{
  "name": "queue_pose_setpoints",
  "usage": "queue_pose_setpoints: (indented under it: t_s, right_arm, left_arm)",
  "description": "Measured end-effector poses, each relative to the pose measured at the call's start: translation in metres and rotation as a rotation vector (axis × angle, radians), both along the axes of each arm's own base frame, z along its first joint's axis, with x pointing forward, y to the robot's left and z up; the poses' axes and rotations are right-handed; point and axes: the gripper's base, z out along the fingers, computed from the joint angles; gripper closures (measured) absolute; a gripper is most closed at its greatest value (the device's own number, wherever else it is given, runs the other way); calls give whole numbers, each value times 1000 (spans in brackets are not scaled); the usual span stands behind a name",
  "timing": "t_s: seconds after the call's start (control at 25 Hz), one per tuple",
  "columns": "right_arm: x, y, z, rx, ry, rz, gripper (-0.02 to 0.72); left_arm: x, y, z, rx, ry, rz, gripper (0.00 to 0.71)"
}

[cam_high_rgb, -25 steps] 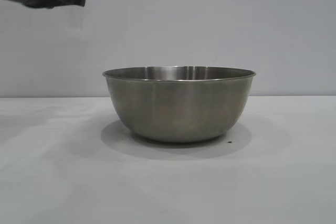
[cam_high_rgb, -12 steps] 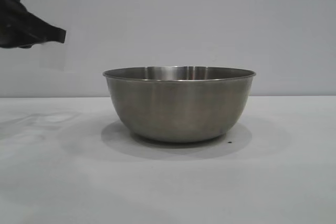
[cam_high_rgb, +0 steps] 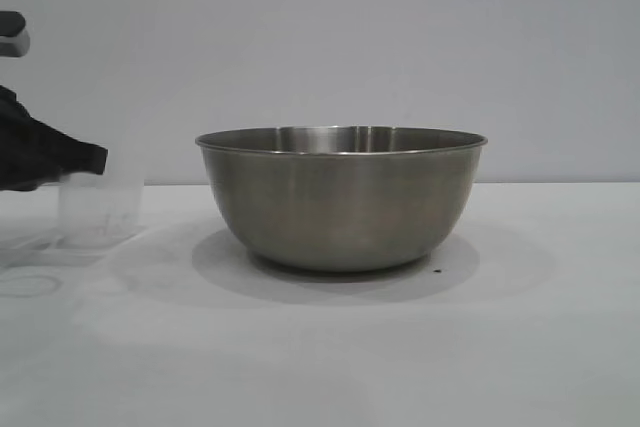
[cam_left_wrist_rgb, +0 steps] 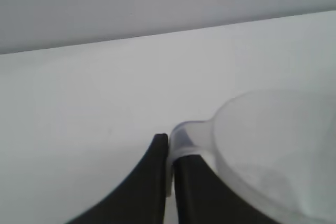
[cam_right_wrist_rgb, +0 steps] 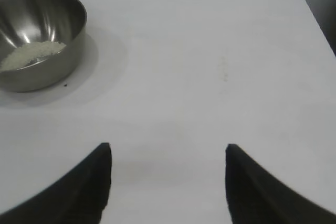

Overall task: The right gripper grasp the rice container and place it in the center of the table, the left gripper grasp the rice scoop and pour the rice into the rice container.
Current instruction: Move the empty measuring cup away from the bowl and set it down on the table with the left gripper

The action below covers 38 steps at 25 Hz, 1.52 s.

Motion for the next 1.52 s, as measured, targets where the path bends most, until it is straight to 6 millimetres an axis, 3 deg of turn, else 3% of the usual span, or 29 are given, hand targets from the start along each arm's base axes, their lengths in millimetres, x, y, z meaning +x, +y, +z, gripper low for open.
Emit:
queue_pose_setpoints:
  t_s: [0.56, 0.76, 0.8, 0.88, 1.16, 1.24, 1.52]
  right_arm:
    - [0, 0, 0, 0, 0, 0, 304]
    - [0, 0, 0, 0, 0, 0, 304]
    - [0, 0, 0, 0, 0, 0, 304]
    - [0, 0, 0, 0, 0, 0, 304]
    - [0, 0, 0, 0, 0, 0, 304]
    - [0, 0, 0, 0, 0, 0, 304]
    - [0, 0, 0, 0, 0, 0, 304]
  left_arm:
    - [4, -2, -10, -16, 2, -8, 710]
    - [4, -2, -10, -16, 4, -8, 550]
    - [3, -2, -10, -15, 9, -8, 566]
    - [-2, -1, -8, -14, 15, -8, 493]
    - [-21, 4, 12, 39, -4, -23, 506]
    - [-29, 5, 12, 48, 11, -25, 466]
    - [-47, 10, 4, 67, 73, -28, 480]
